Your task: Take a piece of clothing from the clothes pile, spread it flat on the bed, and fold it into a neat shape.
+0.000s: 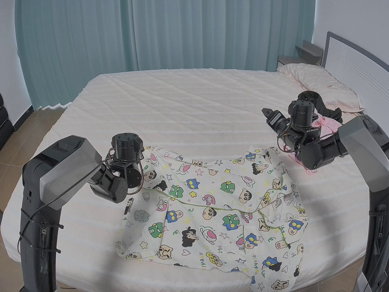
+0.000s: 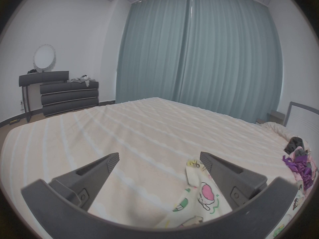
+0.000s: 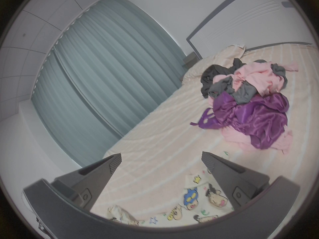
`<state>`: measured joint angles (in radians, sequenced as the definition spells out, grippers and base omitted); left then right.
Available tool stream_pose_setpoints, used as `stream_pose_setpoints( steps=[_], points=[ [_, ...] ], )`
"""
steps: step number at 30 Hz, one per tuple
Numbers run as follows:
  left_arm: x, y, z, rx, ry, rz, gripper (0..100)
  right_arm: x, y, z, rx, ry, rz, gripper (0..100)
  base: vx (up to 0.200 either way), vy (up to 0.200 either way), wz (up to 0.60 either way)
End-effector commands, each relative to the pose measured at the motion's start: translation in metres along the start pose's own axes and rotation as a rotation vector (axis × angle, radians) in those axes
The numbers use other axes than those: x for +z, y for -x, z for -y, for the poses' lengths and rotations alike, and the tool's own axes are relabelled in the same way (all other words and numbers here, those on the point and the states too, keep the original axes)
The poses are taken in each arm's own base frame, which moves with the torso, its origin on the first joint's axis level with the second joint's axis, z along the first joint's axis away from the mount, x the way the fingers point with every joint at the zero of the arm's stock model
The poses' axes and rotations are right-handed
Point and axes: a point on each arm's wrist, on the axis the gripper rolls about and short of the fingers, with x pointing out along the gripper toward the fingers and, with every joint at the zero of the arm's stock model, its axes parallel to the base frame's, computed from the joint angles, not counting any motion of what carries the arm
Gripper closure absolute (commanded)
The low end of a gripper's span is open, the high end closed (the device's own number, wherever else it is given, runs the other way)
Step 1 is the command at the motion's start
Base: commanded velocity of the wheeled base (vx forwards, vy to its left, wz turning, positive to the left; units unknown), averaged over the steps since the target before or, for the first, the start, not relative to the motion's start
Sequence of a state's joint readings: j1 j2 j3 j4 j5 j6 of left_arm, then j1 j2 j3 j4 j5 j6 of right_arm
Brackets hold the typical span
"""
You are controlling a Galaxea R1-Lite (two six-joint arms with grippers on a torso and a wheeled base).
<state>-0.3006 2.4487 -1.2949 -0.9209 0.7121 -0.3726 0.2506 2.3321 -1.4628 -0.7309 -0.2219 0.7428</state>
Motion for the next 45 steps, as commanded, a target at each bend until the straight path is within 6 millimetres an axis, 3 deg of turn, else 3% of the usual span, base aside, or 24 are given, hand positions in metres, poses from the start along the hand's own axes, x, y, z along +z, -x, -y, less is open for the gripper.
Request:
stream_pose_setpoints(
  steps=[1,6,10,11,12,17,19,20,21,25,33,37,45],
  points=[
    [0.012,-0.010,-0.012,0.036,0.004,0.014,0,-0.009,0.011,0.016,-0.042,0.012,-0.055,0,0.000,0.000,0.00],
    [0.032,0.002,-0.015,0.026,0.015,0.010,0,-0.001,0.040,0.022,-0.052,0.022,-0.101,0,0.000,0.000,0.00],
    [0.042,0.028,-0.025,-0.022,0.030,-0.034,0,0.006,0.080,0.033,-0.052,0.036,-0.143,0,0.000,0.000,0.00],
    [0.042,0.028,-0.025,-0.022,0.030,-0.034,0,0.006,0.080,0.033,-0.052,0.036,-0.143,0,0.000,0.000,0.00],
    [0.047,0.049,-0.029,-0.076,0.077,-0.075,0,0.007,0.103,0.046,-0.049,0.060,-0.176,0,0.000,0.000,0.00],
    [0.044,0.090,-0.052,-0.117,0.101,-0.175,0,0.004,0.155,0.083,-0.031,0.071,-0.229,0,0.000,0.000,0.00],
    [0.041,0.108,-0.063,-0.135,0.107,-0.221,0,0.001,0.174,0.096,-0.015,0.075,-0.237,0,0.000,0.000,0.00],
    [0.041,0.108,-0.063,-0.135,0.107,-0.221,0,0.001,0.174,0.096,-0.015,0.075,-0.237,0,0.000,0.000,0.00],
    [0.040,0.128,-0.071,-0.180,0.119,-0.265,0,-0.004,0.191,0.106,-0.009,0.071,-0.240,0,0.000,0.000,0.00],
    [0.032,0.152,-0.079,-0.206,0.152,-0.329,0,-0.023,0.216,0.126,-0.014,0.065,-0.311,0,0.000,0.000,0.00],
    [0.009,0.172,-0.088,-0.224,0.168,-0.446,0,-0.029,0.222,0.149,-0.016,0.102,-0.368,0,0.000,0.000,0.00],
    [0.003,0.180,-0.088,-0.269,0.199,-0.518,0,-0.028,0.223,0.172,-0.008,0.111,-0.442,0,0.000,0.000,0.00],
    [0.000,0.182,-0.086,-0.277,0.195,-0.529,0,-0.031,0.197,0.207,0.001,0.074,-0.481,0,0.000,0.000,0.00]
  ],
)
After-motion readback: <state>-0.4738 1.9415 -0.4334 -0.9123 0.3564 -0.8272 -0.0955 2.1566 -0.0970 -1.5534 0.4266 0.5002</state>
